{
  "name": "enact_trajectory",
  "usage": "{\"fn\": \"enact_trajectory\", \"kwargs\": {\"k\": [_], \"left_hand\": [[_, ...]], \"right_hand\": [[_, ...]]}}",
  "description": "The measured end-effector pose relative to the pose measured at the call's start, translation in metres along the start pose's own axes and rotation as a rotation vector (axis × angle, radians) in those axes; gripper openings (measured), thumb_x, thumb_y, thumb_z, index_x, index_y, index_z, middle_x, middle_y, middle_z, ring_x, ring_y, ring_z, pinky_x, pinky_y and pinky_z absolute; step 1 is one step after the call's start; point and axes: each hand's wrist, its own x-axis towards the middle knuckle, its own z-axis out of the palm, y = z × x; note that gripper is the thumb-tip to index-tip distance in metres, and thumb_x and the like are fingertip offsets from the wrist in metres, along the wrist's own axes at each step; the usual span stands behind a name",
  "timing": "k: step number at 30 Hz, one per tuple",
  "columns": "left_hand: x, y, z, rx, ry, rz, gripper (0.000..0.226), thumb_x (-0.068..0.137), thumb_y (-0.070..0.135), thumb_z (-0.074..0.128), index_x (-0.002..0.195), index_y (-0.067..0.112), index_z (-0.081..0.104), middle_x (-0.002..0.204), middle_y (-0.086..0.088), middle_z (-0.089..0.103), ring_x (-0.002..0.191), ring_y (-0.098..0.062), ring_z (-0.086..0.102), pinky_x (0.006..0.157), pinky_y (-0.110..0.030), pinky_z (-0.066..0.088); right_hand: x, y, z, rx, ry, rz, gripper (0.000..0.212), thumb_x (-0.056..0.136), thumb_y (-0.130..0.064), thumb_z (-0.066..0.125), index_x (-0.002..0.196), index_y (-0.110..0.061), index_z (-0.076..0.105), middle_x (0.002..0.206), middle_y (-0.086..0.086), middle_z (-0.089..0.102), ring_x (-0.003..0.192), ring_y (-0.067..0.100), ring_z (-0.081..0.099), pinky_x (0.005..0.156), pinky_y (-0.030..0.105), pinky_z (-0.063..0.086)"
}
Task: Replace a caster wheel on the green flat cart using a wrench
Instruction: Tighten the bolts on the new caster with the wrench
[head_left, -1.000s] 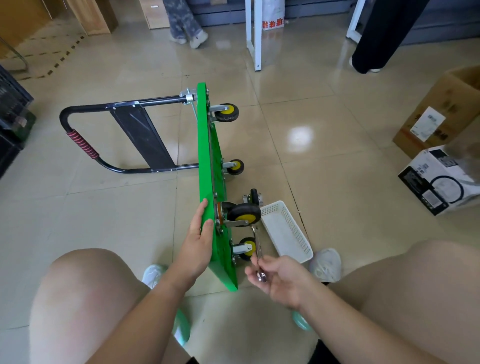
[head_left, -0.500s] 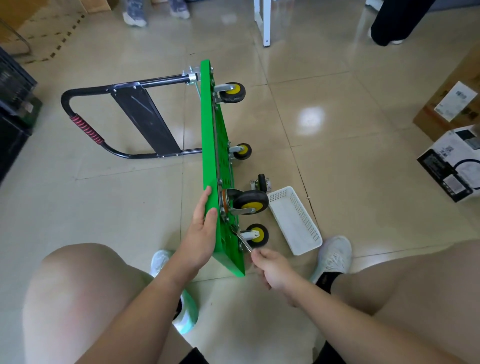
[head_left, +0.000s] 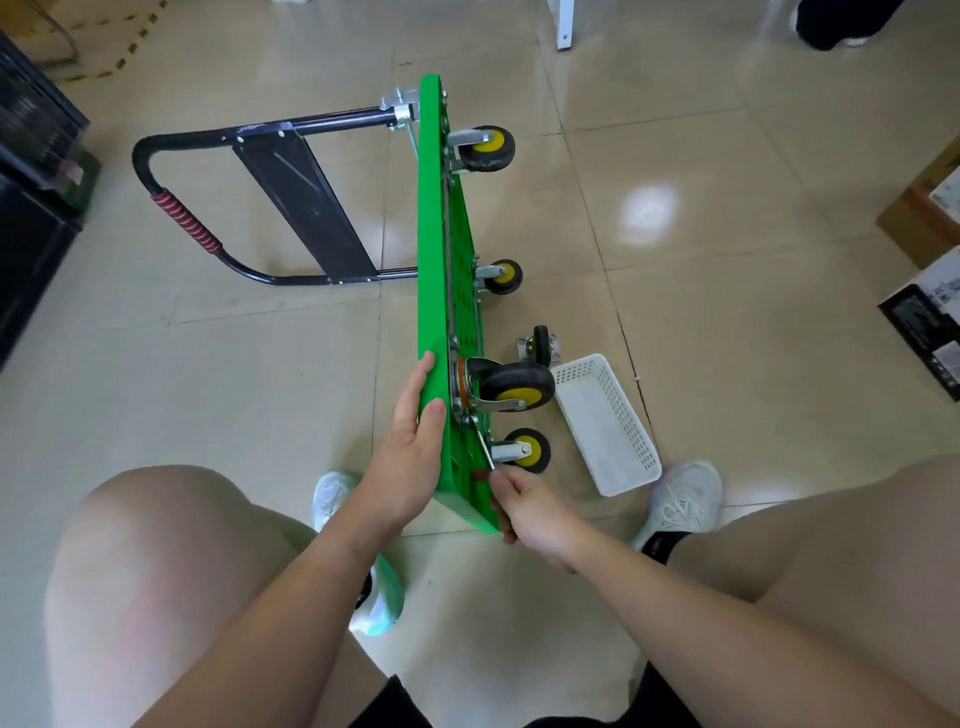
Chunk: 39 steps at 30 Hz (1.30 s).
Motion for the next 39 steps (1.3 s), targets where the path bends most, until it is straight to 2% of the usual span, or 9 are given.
{"fn": "enact_trajectory", "kwargs": {"k": [5, 8, 13, 18, 23, 26, 30, 37, 39], "left_hand": [[0.002, -0.001, 0.0, -0.013, -0.008, -0.004, 0.05, 0.106, 0.05, 0.035, 0.154, 0.061, 0.024, 0.163, 0.019, 0.035, 0.15, -0.006, 0.036, 0.126, -0.043, 0.03], [0.002, -0.002, -0.001, -0.006, -0.008, 0.003, 0.051, 0.105, 0.051, 0.035, 0.154, 0.061, 0.024, 0.164, 0.019, 0.033, 0.151, -0.004, 0.032, 0.127, -0.043, 0.028], [0.002, -0.002, -0.001, -0.01, -0.009, 0.004, 0.049, 0.104, 0.05, 0.034, 0.149, 0.067, 0.025, 0.163, 0.02, 0.033, 0.15, -0.004, 0.034, 0.127, -0.043, 0.029], [0.001, -0.001, -0.001, -0.018, -0.012, 0.0, 0.051, 0.103, 0.052, 0.034, 0.151, 0.065, 0.023, 0.163, 0.02, 0.033, 0.15, -0.005, 0.035, 0.126, -0.043, 0.03], [-0.001, 0.002, -0.001, -0.02, -0.011, -0.018, 0.049, 0.113, 0.039, 0.034, 0.155, 0.059, 0.023, 0.164, 0.02, 0.031, 0.15, -0.002, 0.031, 0.128, -0.038, 0.025], [-0.003, 0.004, -0.002, -0.009, -0.016, -0.017, 0.05, 0.113, 0.036, 0.033, 0.157, 0.056, 0.022, 0.163, 0.022, 0.03, 0.149, 0.003, 0.029, 0.126, -0.028, 0.021], [-0.005, 0.007, -0.003, 0.008, -0.014, -0.016, 0.05, 0.113, 0.036, 0.033, 0.157, 0.055, 0.021, 0.164, 0.021, 0.029, 0.148, 0.003, 0.028, 0.122, -0.022, 0.02], [-0.006, 0.012, -0.002, 0.019, -0.023, -0.021, 0.05, 0.113, 0.036, 0.032, 0.158, 0.054, 0.019, 0.165, 0.019, 0.029, 0.149, -0.001, 0.03, 0.123, -0.023, 0.021], [-0.006, 0.012, -0.002, 0.004, -0.023, -0.025, 0.05, 0.113, 0.037, 0.032, 0.158, 0.055, 0.02, 0.165, 0.019, 0.03, 0.149, -0.003, 0.032, 0.127, -0.03, 0.023]], "right_hand": [[0.005, 0.003, -0.003, 0.059, 0.006, -0.051, 0.028, 0.105, -0.017, 0.05, 0.128, -0.021, 0.066, 0.103, -0.002, 0.07, 0.081, 0.011, 0.065, 0.062, 0.013, 0.048], [0.009, 0.008, 0.001, 0.101, -0.002, -0.04, 0.029, 0.104, -0.015, 0.053, 0.128, -0.021, 0.066, 0.117, 0.0, 0.072, 0.105, 0.021, 0.068, 0.081, 0.018, 0.054], [0.019, 0.006, 0.0, 0.08, 0.018, -0.019, 0.034, 0.103, -0.015, 0.055, 0.136, -0.017, 0.062, 0.122, -0.002, 0.068, 0.106, 0.013, 0.064, 0.087, 0.019, 0.052], [0.014, 0.001, 0.003, 0.019, 0.051, -0.06, 0.035, 0.098, -0.01, 0.061, 0.131, -0.021, 0.063, 0.1, 0.002, 0.068, 0.078, 0.006, 0.062, 0.063, 0.009, 0.049], [0.004, -0.009, 0.004, 0.036, 0.059, -0.042, 0.023, 0.094, -0.012, 0.069, 0.116, -0.013, 0.073, 0.091, 0.007, 0.075, 0.073, 0.026, 0.073, 0.07, 0.036, 0.063], [-0.008, -0.026, 0.002, 0.026, 0.048, -0.012, 0.011, 0.094, -0.014, 0.068, 0.097, -0.008, 0.076, 0.076, 0.009, 0.072, 0.055, 0.026, 0.07, 0.054, 0.03, 0.056], [-0.021, -0.055, 0.002, 0.132, 0.013, 0.095, 0.02, 0.094, -0.016, 0.069, 0.09, 0.004, 0.069, 0.066, 0.015, 0.064, 0.047, 0.024, 0.065, 0.044, 0.026, 0.05], [-0.033, -0.069, -0.011, 0.254, -0.031, 0.212, 0.024, 0.093, -0.021, 0.071, 0.1, 0.002, 0.064, 0.07, 0.012, 0.064, 0.055, 0.024, 0.066, 0.056, 0.035, 0.055], [-0.036, -0.066, -0.012, 0.277, -0.035, 0.211, 0.024, 0.093, -0.02, 0.071, 0.101, 0.002, 0.064, 0.07, 0.013, 0.064, 0.055, 0.024, 0.066, 0.056, 0.036, 0.056]]}}
